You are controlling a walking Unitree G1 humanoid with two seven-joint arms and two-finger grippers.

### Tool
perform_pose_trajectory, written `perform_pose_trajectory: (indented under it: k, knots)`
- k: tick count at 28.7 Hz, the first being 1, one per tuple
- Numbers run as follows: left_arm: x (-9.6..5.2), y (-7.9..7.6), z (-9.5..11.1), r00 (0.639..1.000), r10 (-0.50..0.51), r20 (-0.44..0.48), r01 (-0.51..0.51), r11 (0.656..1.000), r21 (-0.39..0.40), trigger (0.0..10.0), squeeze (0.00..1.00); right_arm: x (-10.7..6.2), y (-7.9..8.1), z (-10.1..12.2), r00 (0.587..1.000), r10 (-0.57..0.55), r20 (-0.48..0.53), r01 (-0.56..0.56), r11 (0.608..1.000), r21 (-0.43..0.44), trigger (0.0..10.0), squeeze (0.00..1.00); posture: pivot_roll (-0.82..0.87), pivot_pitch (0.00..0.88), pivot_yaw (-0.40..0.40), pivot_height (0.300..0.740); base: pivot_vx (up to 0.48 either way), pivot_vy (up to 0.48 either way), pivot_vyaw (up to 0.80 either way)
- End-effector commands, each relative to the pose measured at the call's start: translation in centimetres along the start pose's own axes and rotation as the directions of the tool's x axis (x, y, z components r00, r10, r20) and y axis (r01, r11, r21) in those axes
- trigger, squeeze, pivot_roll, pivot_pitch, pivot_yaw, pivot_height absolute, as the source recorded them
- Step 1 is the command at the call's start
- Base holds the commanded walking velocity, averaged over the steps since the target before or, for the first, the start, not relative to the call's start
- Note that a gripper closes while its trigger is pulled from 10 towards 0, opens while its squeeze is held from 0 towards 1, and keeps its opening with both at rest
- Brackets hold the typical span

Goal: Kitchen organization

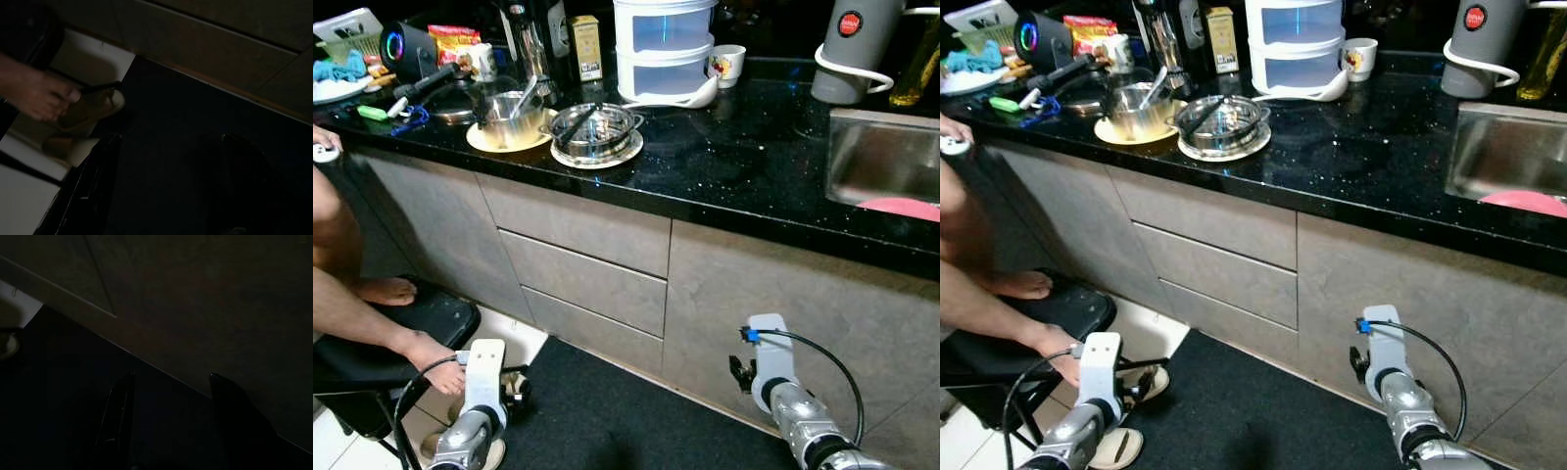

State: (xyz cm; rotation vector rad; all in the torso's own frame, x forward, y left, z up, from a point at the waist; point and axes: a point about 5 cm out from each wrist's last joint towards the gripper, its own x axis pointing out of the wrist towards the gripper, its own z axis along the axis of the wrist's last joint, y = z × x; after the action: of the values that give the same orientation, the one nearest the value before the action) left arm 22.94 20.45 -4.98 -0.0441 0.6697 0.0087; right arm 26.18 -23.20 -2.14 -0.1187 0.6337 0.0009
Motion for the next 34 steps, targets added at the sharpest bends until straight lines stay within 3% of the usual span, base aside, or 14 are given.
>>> perform_pose_trajectory:
  k: [1, 6, 21, 34]
  knots:
    - [0.05, -0.04, 0.03, 1.000, -0.001, -0.009, 0.001, 1.000, 0.012, 10.0, 0.00, -0.04, 0.24, -0.39, 1.000, 0.004, -0.015, -0.004, 1.000, -0.004, 10.0, 0.00, -0.03, 0.000, 0.042, 0.740, 0.000, 0.000, 0.00]
    - [0.05, -0.05, -0.03, 1.000, 0.002, -0.012, -0.002, 1.000, 0.011, 10.0, 0.00, -0.06, 0.19, -0.43, 1.000, 0.004, -0.020, -0.004, 1.000, -0.008, 10.0, 0.00, -0.03, 0.000, 0.042, 0.740, 0.000, 0.000, 0.00]
    - [0.04, -0.13, -0.09, 1.000, -0.002, -0.015, 0.003, 1.000, 0.020, 10.0, 0.00, -0.20, 0.03, -0.92, 0.999, -0.008, -0.037, 0.007, 1.000, -0.011, 10.0, 0.00, -0.04, 0.010, 0.047, 0.740, 0.000, 0.000, 0.72]
    - [0.08, -0.36, -0.04, 1.000, -0.008, -0.010, 0.009, 1.000, 0.022, 10.0, 0.00, -0.25, -0.25, -0.95, 0.999, -0.016, -0.040, 0.016, 1.000, -0.002, 10.0, 0.00, -0.04, 0.015, 0.043, 0.740, 0.000, 0.000, 0.00]
